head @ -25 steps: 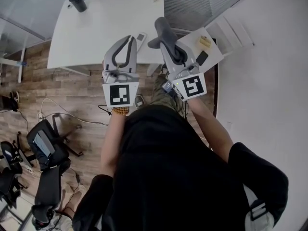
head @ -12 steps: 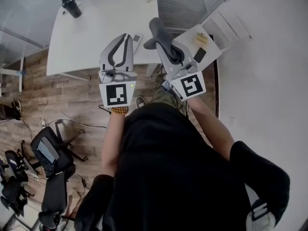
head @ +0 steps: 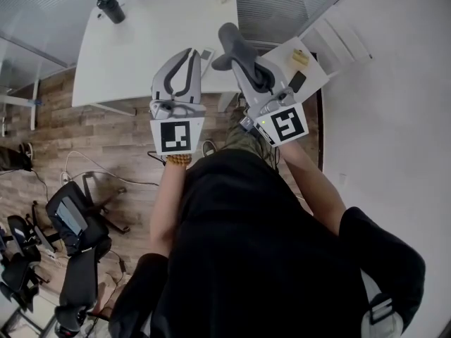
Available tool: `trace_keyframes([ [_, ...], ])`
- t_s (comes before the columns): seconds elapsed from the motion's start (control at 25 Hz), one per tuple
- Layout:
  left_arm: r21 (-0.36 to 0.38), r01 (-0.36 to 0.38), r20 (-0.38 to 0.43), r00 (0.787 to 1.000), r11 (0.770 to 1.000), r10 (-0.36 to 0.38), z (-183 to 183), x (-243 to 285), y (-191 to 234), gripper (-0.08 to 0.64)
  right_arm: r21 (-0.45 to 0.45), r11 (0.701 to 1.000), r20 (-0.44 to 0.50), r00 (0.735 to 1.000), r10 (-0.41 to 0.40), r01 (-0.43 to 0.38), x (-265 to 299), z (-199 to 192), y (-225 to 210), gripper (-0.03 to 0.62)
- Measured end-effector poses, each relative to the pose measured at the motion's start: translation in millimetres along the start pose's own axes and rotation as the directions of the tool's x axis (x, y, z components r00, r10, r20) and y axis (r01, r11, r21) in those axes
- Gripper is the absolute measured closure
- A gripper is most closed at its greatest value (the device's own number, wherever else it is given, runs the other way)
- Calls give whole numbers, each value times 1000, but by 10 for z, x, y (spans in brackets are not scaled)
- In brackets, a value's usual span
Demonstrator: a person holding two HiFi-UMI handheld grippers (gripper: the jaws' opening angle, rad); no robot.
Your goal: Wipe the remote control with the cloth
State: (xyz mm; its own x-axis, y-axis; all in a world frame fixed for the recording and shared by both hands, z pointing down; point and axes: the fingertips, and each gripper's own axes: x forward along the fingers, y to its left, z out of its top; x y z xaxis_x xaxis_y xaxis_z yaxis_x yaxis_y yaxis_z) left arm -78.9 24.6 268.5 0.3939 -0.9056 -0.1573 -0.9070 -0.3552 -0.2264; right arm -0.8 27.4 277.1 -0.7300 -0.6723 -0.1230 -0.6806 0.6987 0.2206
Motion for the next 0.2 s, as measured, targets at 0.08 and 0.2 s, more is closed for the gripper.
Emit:
trace_keyframes([
  [0.08,-5,8,-2,1000,1000,-8,-24,9,-19,540,-4,1000,-7,1000,2,-2,3,7,-3,557],
  [0.2,-30,17,-6,1000,999,-18,-74,1,-57,541,-13,1000,-7,1000,6,-6,14,-4,2,557],
])
